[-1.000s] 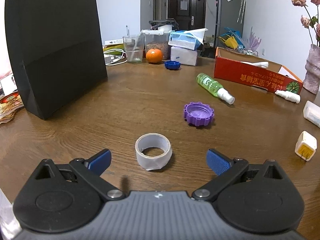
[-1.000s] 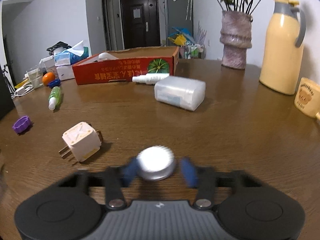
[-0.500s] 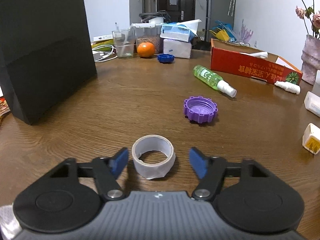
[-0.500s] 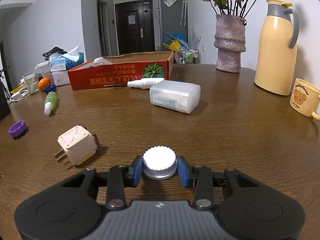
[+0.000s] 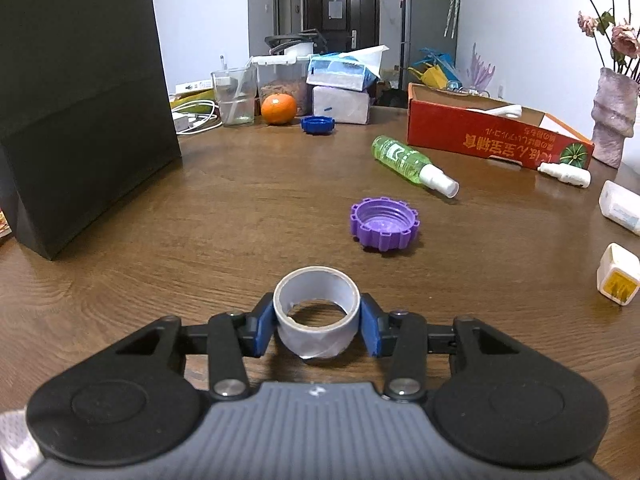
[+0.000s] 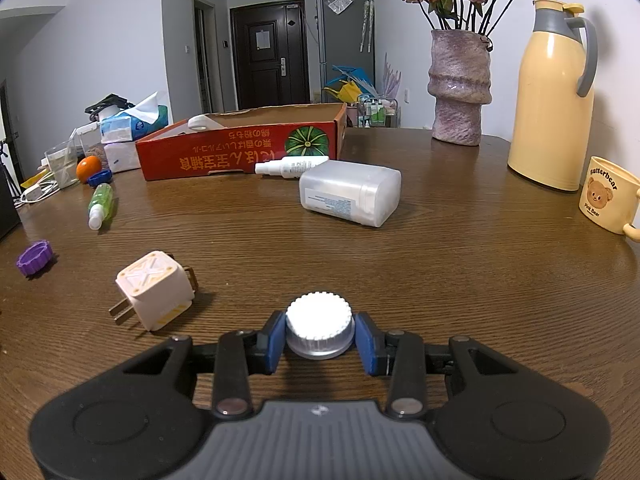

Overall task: Organize rigid objects
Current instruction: 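Carry the white cap and tape roll with both grippers toward the box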

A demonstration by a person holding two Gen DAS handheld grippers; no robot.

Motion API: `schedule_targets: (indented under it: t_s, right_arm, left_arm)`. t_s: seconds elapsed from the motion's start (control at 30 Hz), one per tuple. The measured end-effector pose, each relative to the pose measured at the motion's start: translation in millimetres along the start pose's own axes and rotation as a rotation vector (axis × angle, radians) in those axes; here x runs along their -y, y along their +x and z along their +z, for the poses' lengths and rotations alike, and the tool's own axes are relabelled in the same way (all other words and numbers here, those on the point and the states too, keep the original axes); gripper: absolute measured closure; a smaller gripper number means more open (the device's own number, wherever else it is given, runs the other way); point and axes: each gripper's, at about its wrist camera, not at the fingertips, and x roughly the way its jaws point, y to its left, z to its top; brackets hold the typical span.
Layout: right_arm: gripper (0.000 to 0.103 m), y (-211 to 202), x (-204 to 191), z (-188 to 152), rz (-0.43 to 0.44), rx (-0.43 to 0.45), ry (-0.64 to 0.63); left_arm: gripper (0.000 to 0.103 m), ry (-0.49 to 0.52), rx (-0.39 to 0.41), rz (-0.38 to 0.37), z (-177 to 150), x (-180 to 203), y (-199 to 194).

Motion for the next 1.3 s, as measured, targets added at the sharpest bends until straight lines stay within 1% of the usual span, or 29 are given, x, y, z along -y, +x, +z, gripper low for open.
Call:
schedule_targets:
  t_s: [0.2,0.43,0.83,1.07,1.3]
  right_arm:
    - [0.066,-2,-1,0,-0.001,0.006,-0.005]
    - [0.066,-14,-1,10,0.016,0.053,-0.006]
    - [0.066,-23,-5,32,0.039,0.112,-0.014]
    - [0.066,-26,-15,47,0.056,0.147,-0.032]
    - [0.066,-26,-27,64,0.078,0.177,-0.044]
  left_arm:
    - [0.059,0.0,0.023,-0.006,5,3,-9]
    - [0.059,0.013,0.063,-0.025,18,14,-19]
    - [0.059,0.054,0.137,-0.096,46,52,-31]
    - [0.059,0.069,0.191,-0.136,65,75,-37]
    - [0.059,0.06,0.223,-0.173,84,93,-38]
